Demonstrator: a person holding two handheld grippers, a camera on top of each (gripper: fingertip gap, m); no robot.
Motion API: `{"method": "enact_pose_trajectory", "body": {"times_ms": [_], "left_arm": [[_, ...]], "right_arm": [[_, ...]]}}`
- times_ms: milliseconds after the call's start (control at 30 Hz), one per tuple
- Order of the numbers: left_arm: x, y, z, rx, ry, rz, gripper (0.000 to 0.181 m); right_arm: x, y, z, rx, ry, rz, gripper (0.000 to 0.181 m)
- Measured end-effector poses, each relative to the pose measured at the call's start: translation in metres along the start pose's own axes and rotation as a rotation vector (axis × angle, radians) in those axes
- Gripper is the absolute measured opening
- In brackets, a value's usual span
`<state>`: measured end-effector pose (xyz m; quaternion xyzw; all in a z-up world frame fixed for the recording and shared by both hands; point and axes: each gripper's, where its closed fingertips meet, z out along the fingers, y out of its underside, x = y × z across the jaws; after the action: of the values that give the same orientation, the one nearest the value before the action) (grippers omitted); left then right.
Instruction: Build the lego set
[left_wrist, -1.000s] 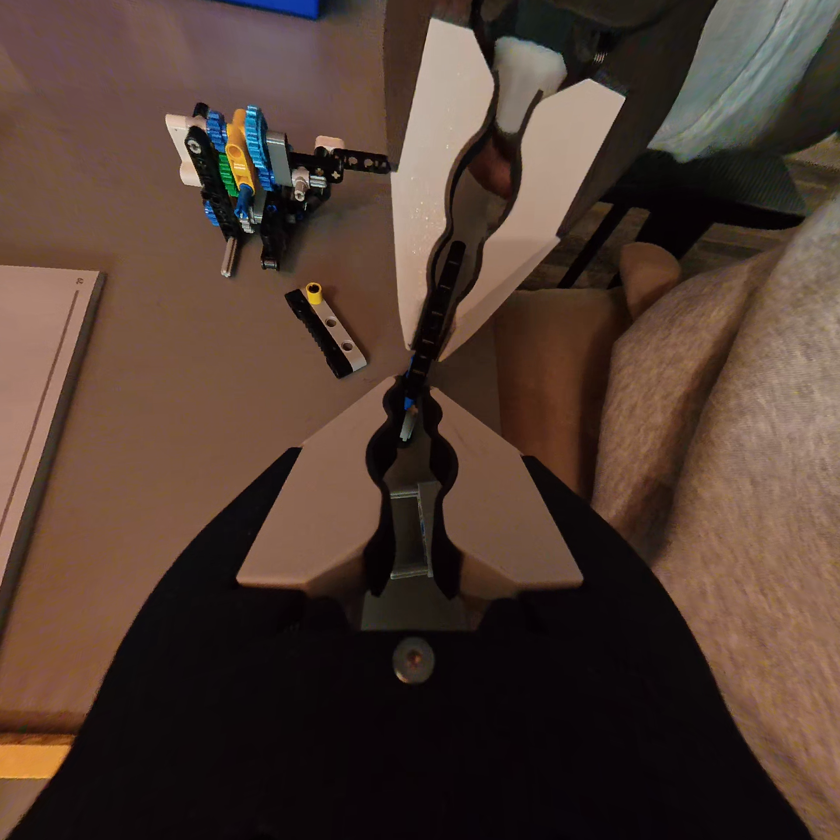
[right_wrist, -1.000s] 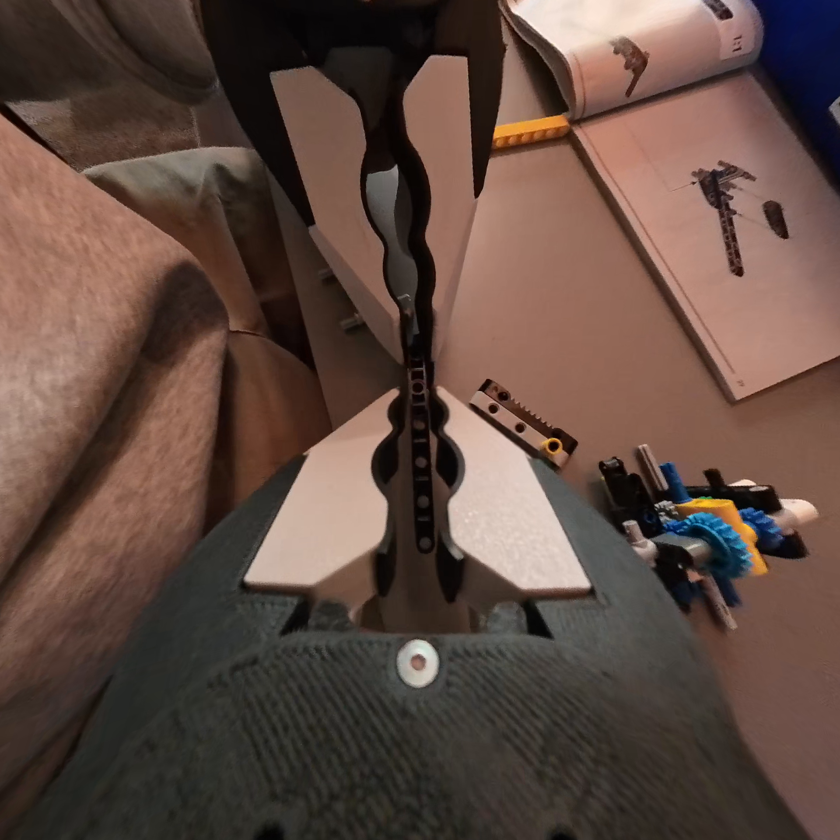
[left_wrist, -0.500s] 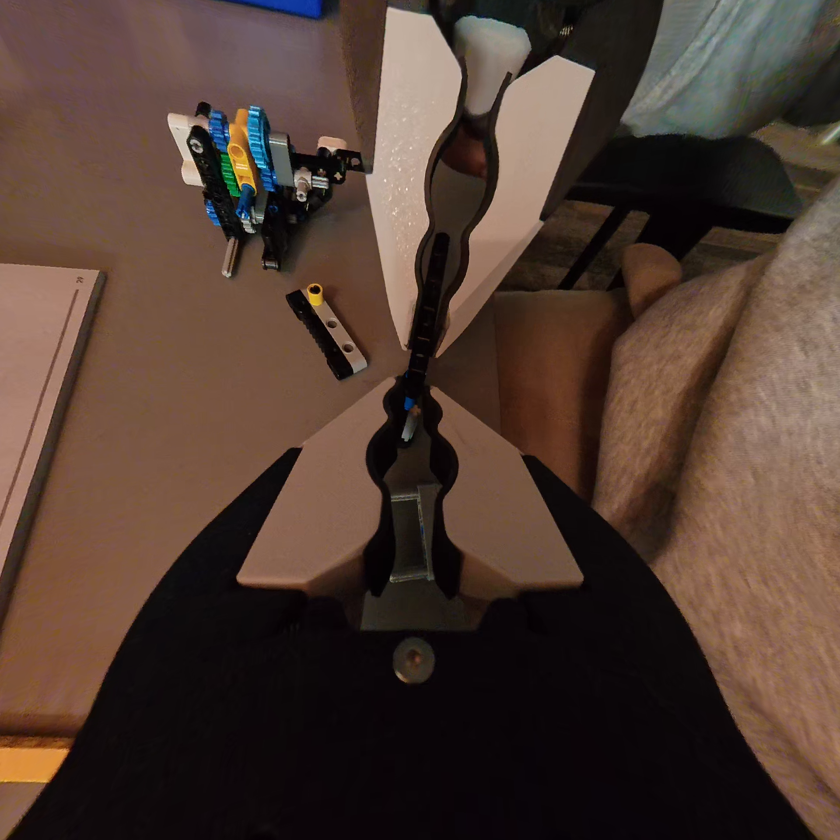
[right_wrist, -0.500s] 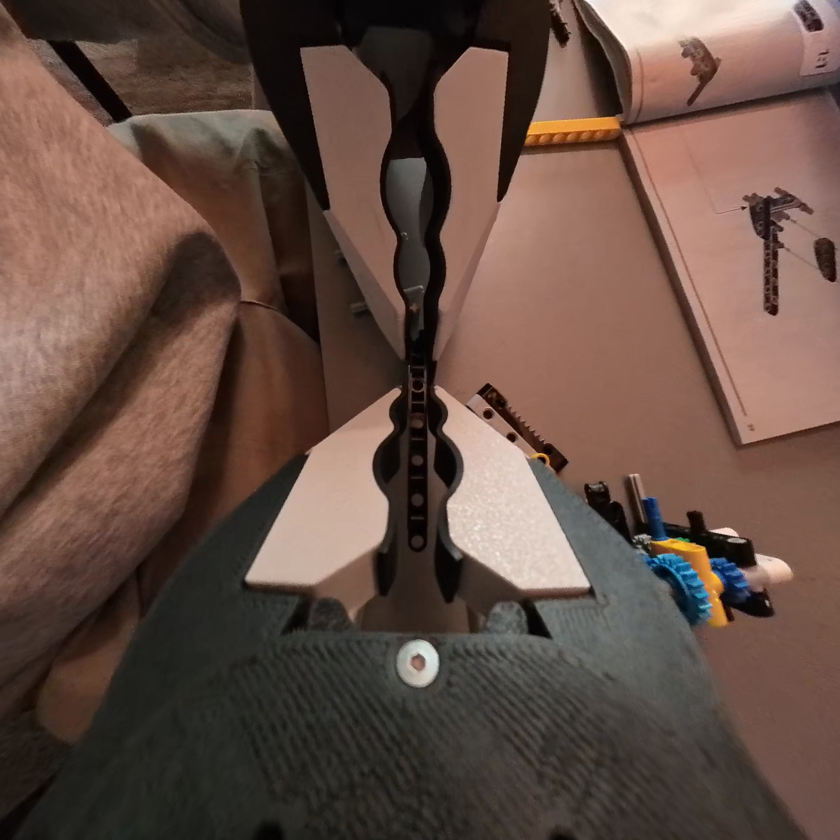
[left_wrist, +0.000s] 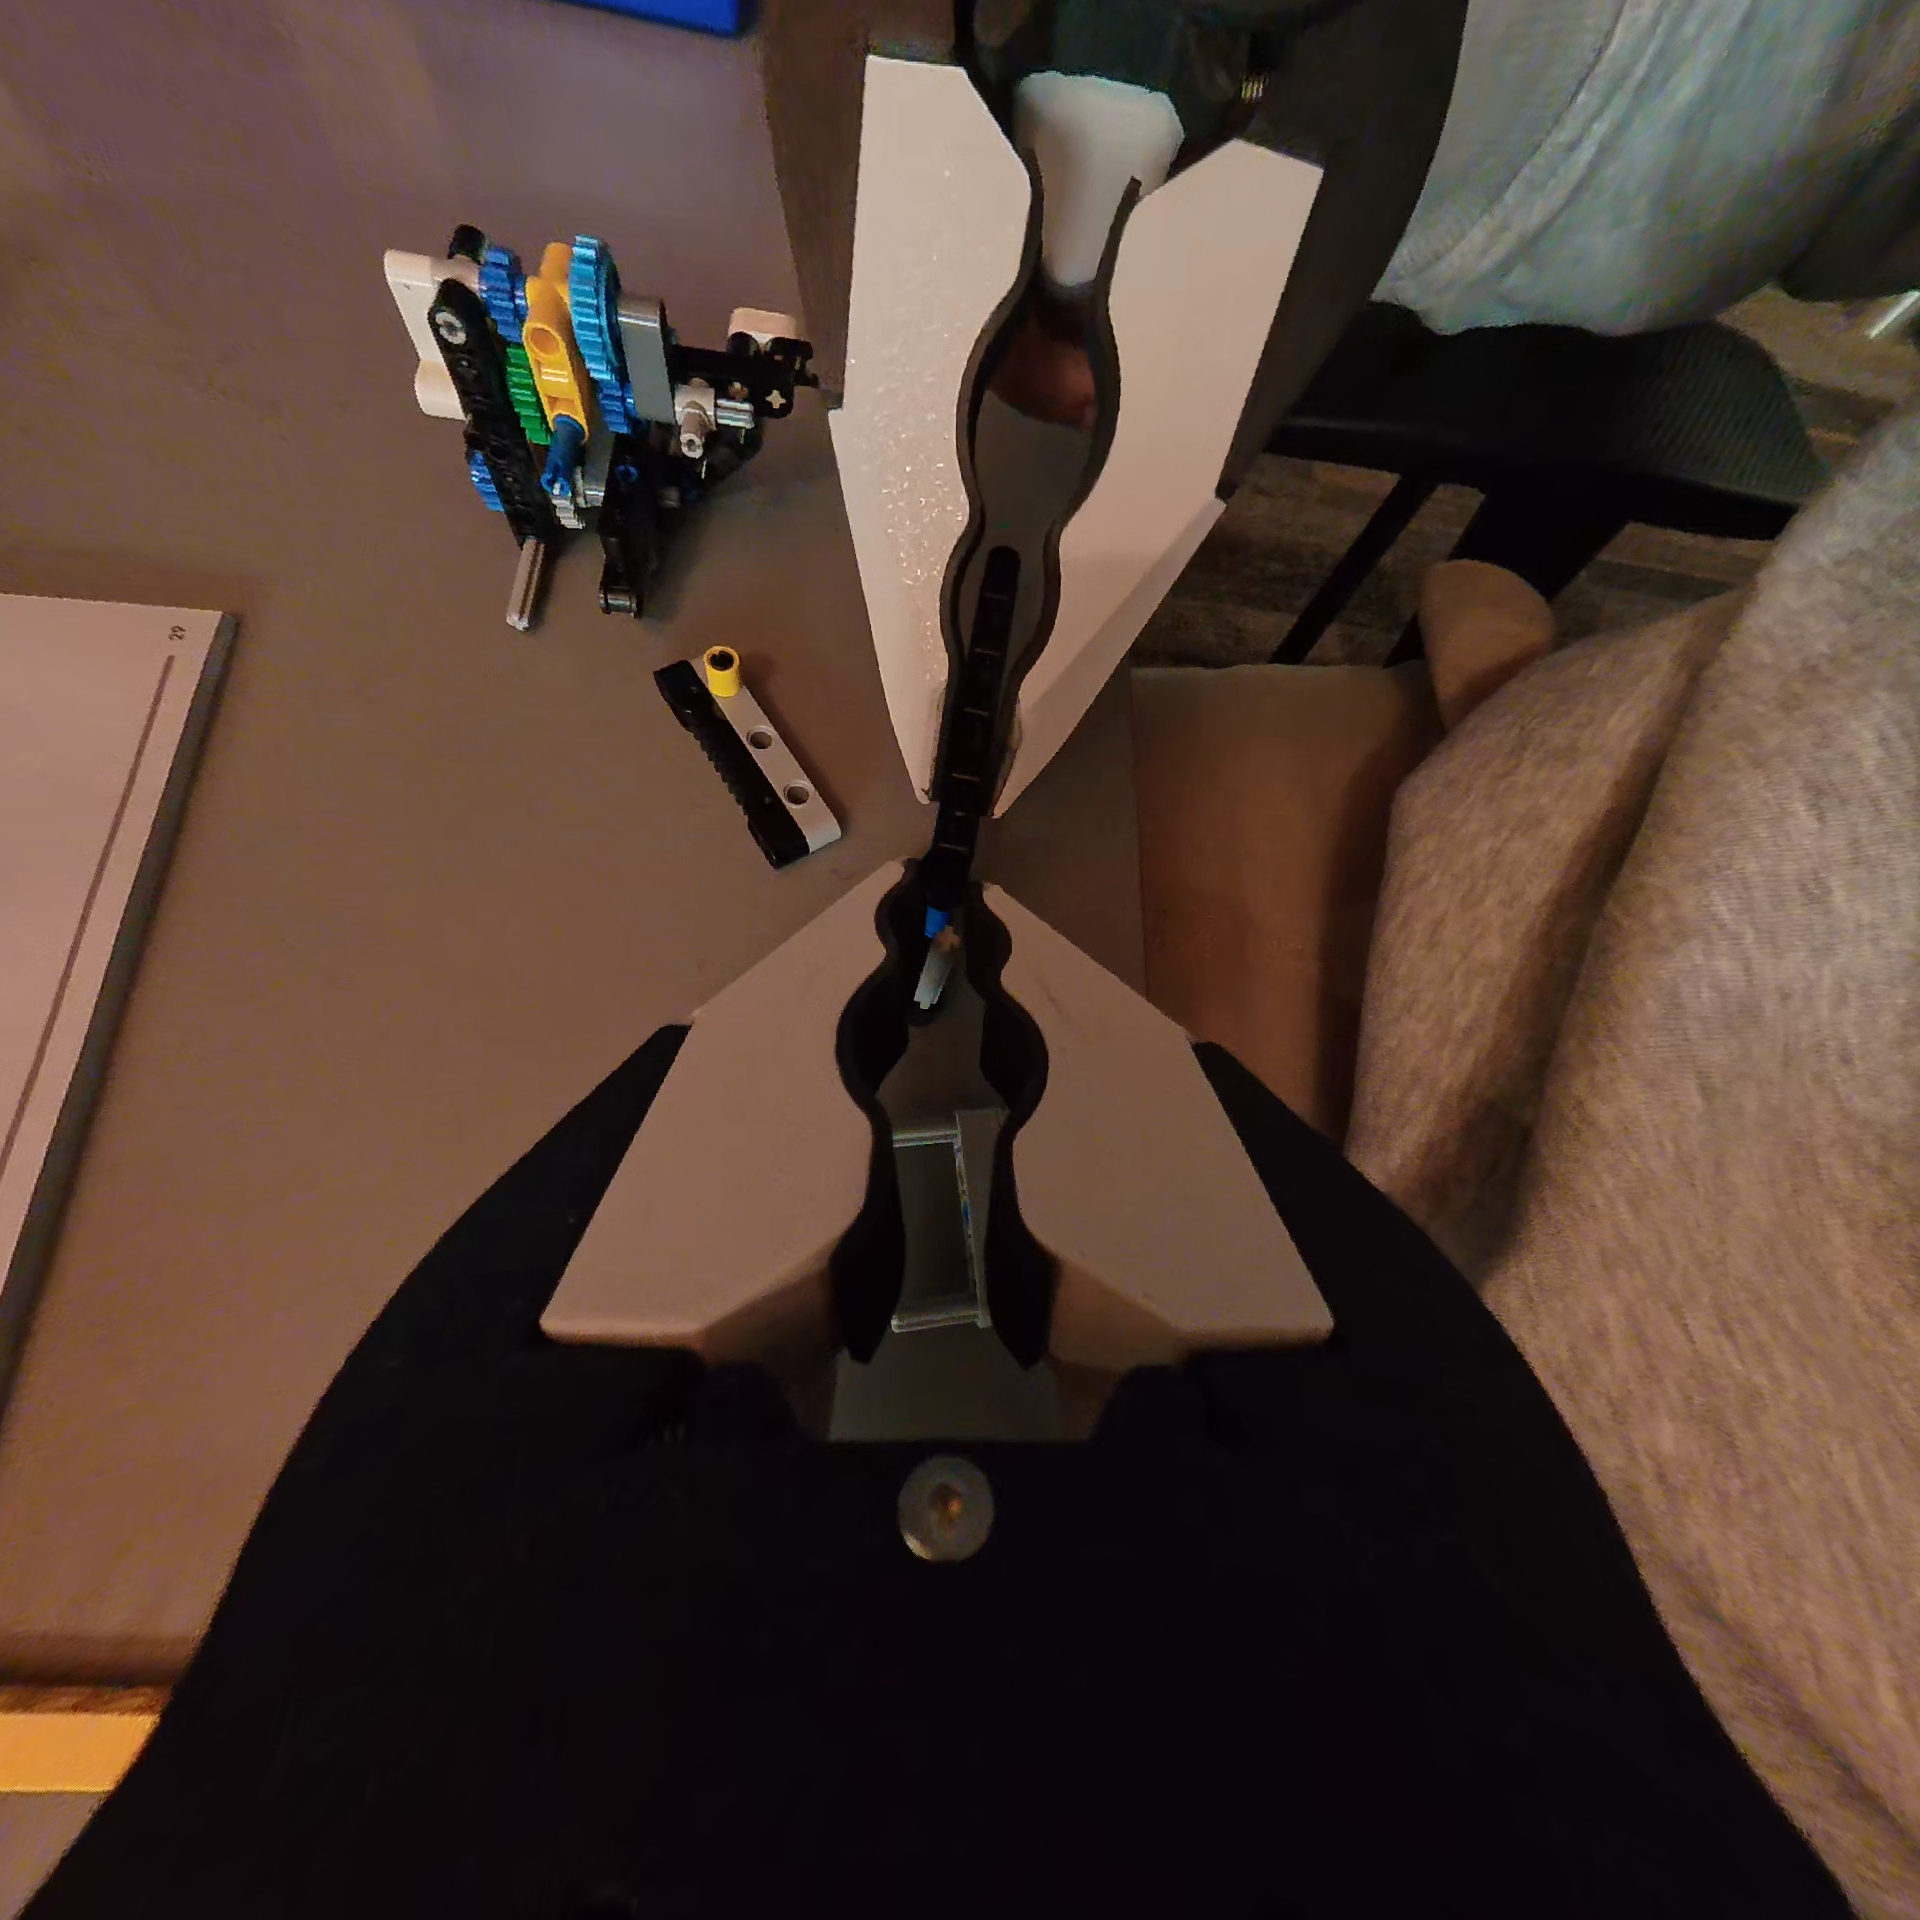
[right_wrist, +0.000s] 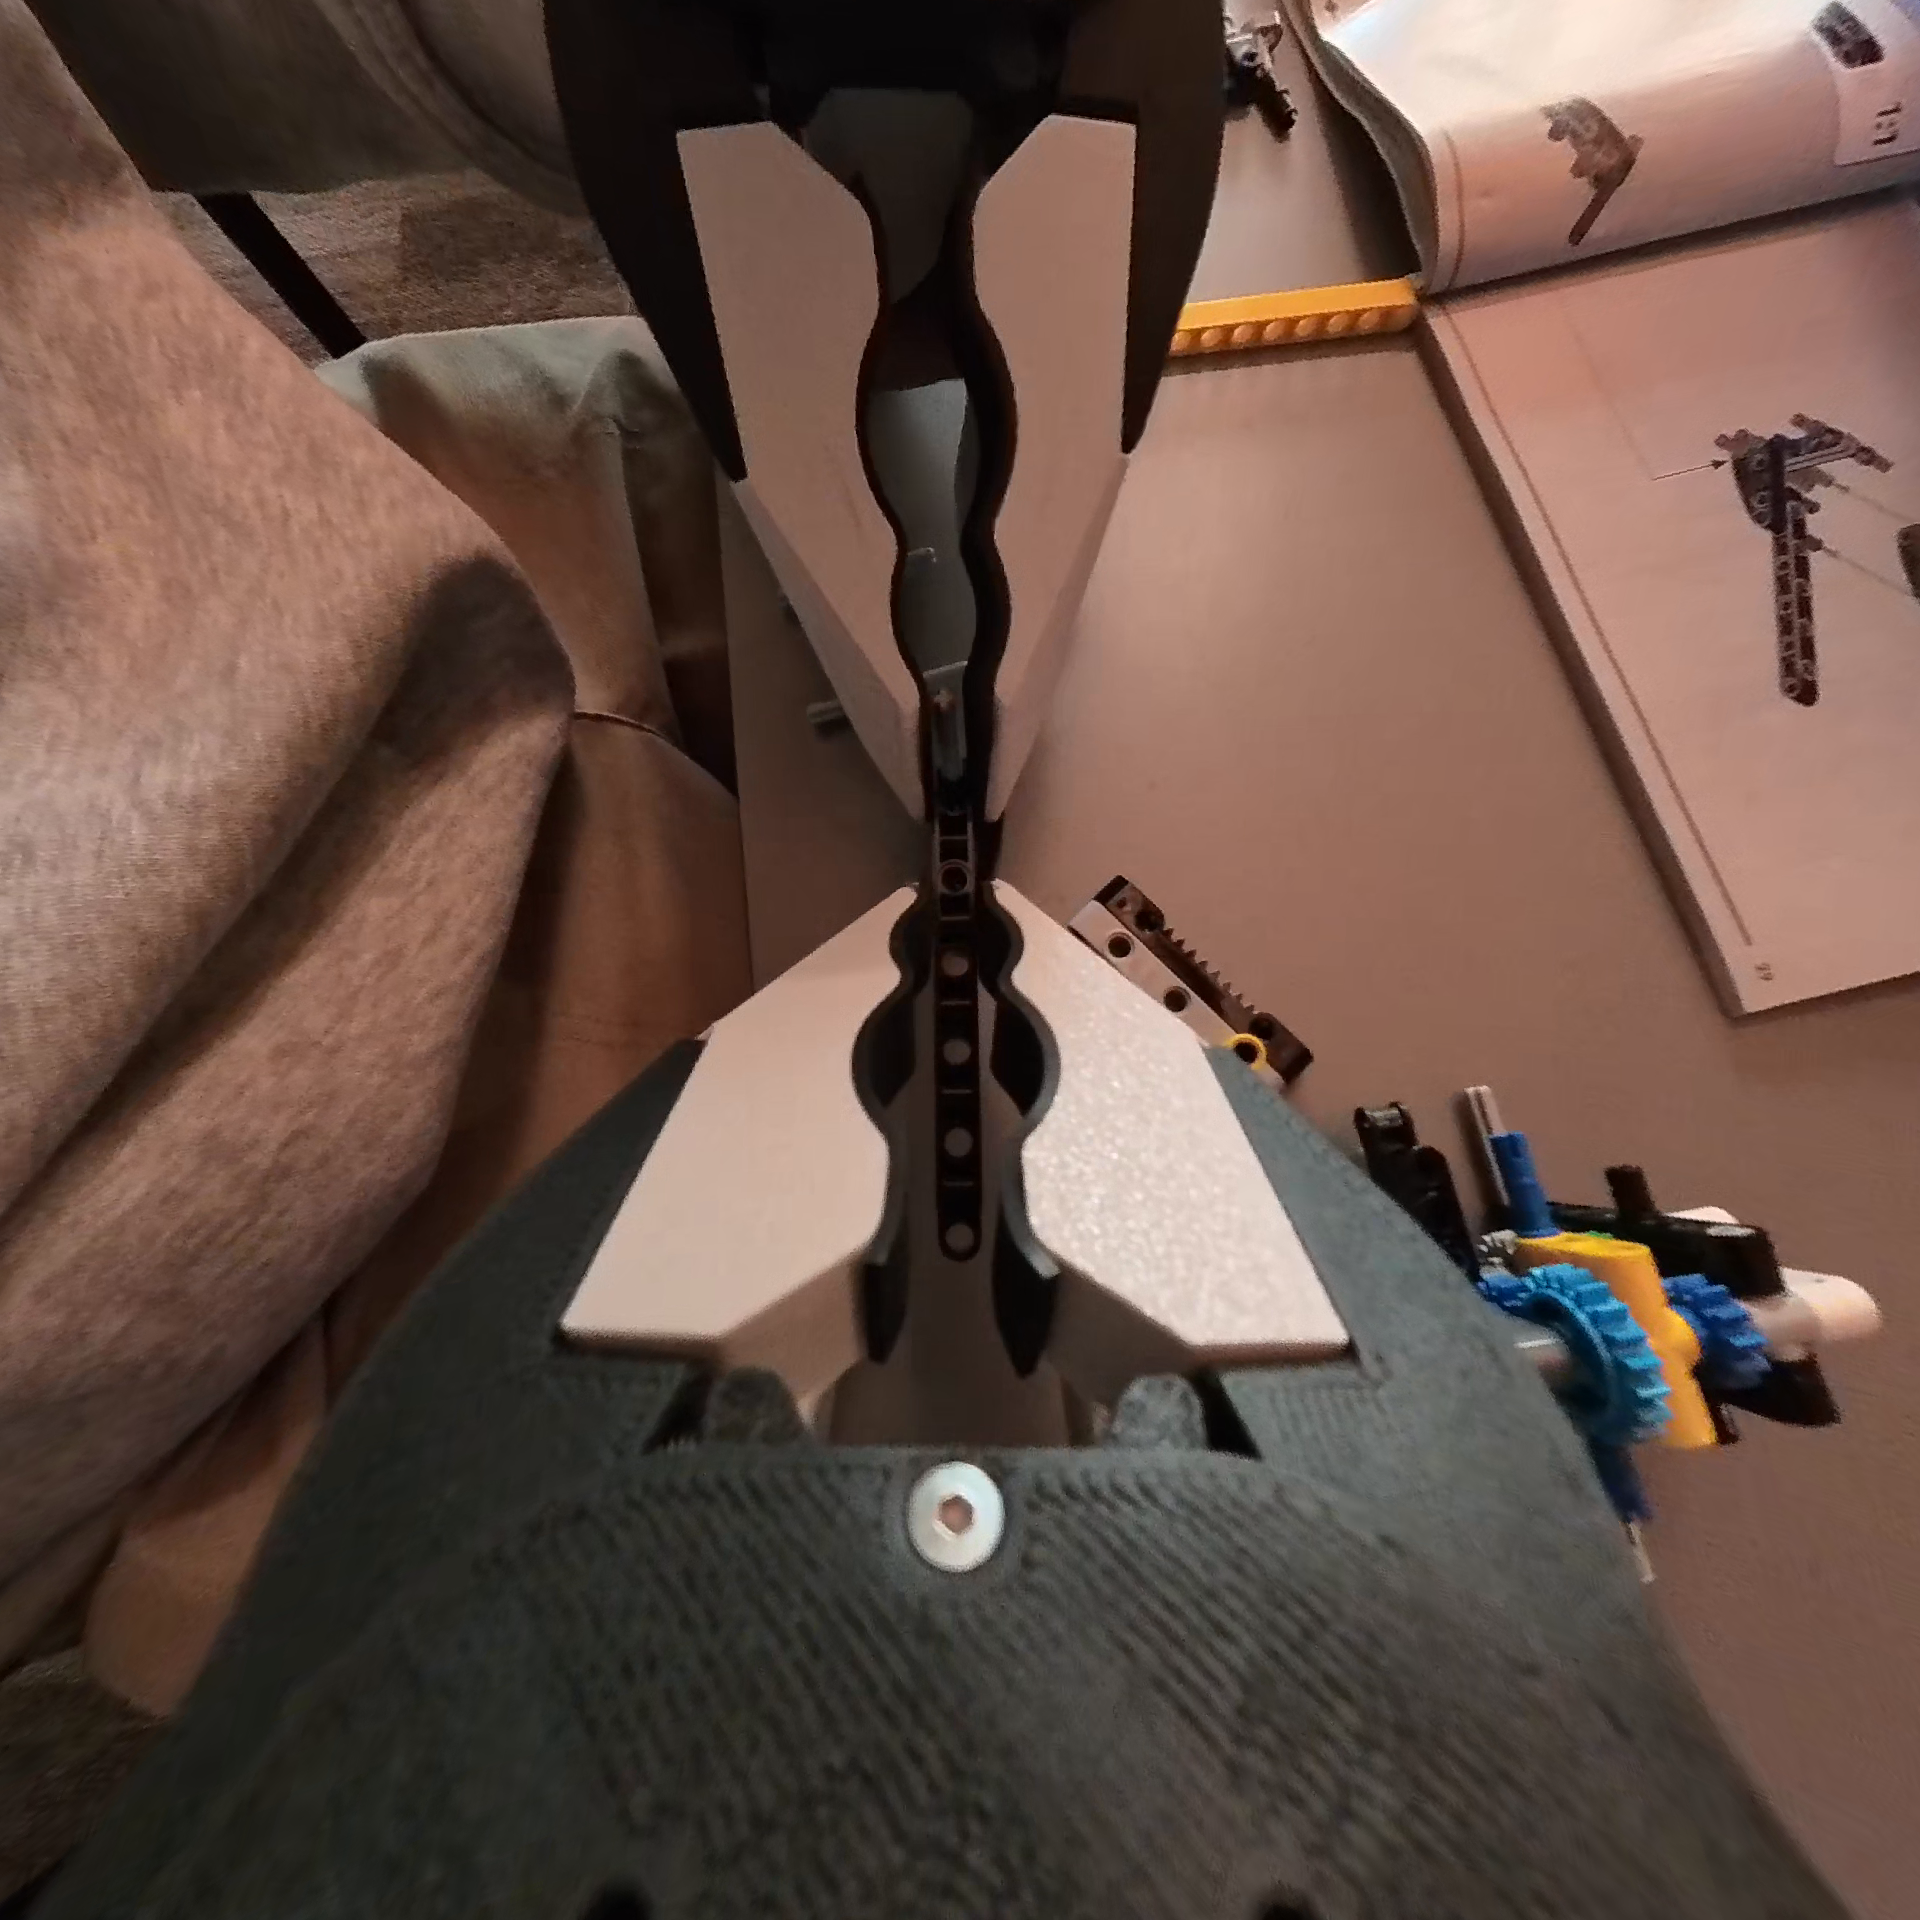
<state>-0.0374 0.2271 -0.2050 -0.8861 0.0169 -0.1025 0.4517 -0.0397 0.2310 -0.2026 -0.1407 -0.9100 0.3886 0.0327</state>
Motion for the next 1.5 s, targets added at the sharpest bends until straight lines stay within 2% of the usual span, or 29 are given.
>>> {"method": "enact_pose_trajectory", "body": {"times_ms": [600,1000,1233,1500], "left_arm": [[-0.0004,0.0025,0.0003,-0.028,0.007,-0.017,0.005],[-0.001,0.0036,0.0005,-0.034,0.014,-0.045,0.005],[-0.0012,0.004,0.0006,-0.032,0.023,-0.063,0.006],[-0.0014,0.0046,0.0007,-0.049,0.022,-0.079,0.006]], "right_arm": [[0.0002,0.0013,0.0005,-0.038,-0.046,0.007,0.008],[0.0002,0.003,0.001,-0.154,-0.021,-0.011,0.008],[0.0001,0.0033,0.0011,-0.122,-0.042,0.023,0.008],[-0.0002,0.0043,0.0013,-0.171,-0.018,0.013,0.008]]}}
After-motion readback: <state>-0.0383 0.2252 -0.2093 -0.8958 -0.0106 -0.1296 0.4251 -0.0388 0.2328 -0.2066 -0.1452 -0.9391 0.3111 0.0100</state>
